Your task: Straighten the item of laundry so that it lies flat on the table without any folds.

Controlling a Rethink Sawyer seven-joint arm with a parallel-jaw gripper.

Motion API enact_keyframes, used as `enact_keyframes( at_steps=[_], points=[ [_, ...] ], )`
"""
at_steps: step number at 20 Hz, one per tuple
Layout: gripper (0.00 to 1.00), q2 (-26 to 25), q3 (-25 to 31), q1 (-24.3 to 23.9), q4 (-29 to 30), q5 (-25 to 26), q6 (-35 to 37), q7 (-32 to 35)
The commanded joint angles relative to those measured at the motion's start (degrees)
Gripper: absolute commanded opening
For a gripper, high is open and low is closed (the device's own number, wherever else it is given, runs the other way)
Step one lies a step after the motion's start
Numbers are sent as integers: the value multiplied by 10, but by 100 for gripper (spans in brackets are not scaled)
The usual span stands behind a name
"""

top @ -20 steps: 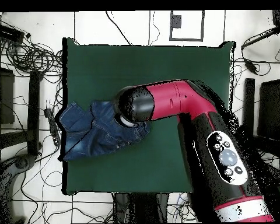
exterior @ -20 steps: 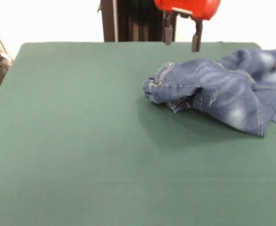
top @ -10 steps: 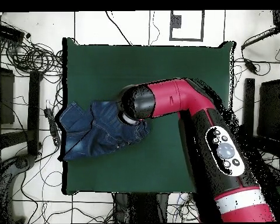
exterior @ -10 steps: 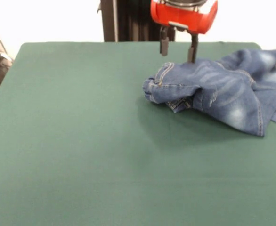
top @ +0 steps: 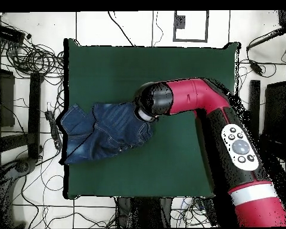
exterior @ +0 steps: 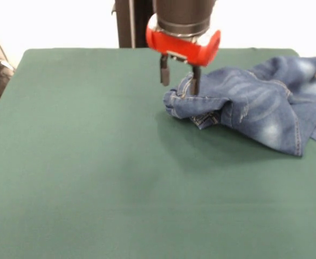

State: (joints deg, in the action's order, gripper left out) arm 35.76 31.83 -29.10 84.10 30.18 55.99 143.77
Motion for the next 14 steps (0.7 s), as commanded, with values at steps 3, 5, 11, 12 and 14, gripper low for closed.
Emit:
enact_keyframes(
  at_steps=[3, 5, 11, 12, 14],
  points=[
    [100, -49, 44, -11, 10, 32, -36, -181],
    [100, -49, 50, -12, 16, 29, -36, -176],
    [100, -26, 52, 12, 45, 29, -37, -138],
    [100, -20, 53, 14, 51, 30, -42, -137],
    [100, -15, 63, 14, 64, 28, -49, -145]
  ],
)
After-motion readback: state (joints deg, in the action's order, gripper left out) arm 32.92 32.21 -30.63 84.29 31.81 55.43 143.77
